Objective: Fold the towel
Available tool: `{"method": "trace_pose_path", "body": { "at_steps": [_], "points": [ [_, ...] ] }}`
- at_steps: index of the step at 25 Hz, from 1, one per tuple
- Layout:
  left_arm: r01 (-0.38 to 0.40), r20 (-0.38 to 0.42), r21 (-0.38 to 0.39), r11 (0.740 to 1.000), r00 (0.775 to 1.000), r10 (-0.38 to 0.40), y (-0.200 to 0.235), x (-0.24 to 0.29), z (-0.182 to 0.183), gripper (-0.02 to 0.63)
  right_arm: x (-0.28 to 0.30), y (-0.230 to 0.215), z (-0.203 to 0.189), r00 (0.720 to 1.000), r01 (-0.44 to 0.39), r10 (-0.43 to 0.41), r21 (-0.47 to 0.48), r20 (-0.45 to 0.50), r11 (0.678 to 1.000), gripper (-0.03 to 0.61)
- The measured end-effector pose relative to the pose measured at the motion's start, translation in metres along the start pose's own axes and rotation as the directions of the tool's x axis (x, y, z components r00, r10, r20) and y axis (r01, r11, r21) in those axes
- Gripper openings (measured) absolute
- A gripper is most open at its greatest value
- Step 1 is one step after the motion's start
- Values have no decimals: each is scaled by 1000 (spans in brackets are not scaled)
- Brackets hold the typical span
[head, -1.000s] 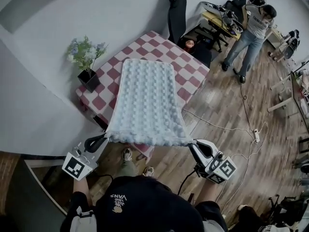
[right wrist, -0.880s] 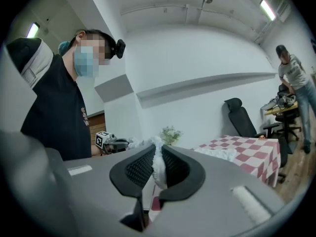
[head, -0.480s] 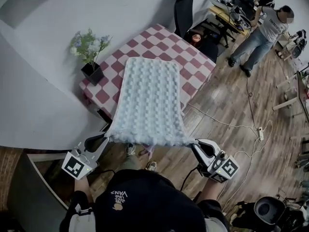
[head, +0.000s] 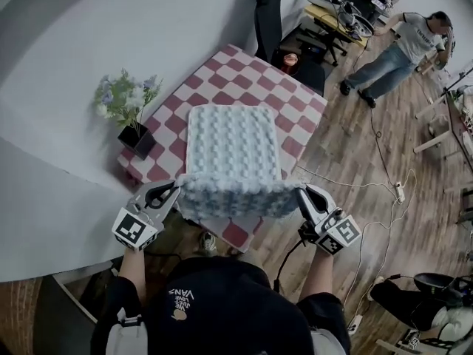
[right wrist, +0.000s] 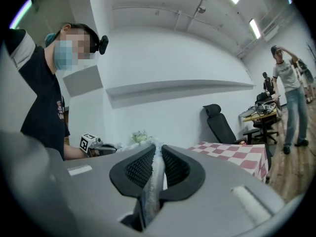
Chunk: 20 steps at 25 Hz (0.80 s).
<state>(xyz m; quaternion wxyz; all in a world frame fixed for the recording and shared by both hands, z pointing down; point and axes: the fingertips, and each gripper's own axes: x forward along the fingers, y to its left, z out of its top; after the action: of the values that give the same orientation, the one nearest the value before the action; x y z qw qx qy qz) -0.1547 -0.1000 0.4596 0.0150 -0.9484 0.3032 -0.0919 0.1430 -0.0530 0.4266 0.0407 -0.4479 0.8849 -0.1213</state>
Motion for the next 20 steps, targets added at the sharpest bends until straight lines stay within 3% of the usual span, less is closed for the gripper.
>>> {"method": "trace_pose_path", "body": {
  "at_steps": [8, 13, 20],
  "points": [
    [-35, -76, -1, 999, 996, 35, 56, 64, -30, 26, 73, -75, -10, 991, 127, -128, -13, -45, 992, 40],
    [-131, -107, -23, 991, 986, 128, 99, 103, -43, 26, 124, -126, -19, 984, 130, -138, -74, -109, 989, 40],
    [-263, -186, -43, 964, 950, 251, 156, 166, -71, 26, 193, -204, -45, 962, 153, -178, -133, -208, 979, 40]
  ]
}}
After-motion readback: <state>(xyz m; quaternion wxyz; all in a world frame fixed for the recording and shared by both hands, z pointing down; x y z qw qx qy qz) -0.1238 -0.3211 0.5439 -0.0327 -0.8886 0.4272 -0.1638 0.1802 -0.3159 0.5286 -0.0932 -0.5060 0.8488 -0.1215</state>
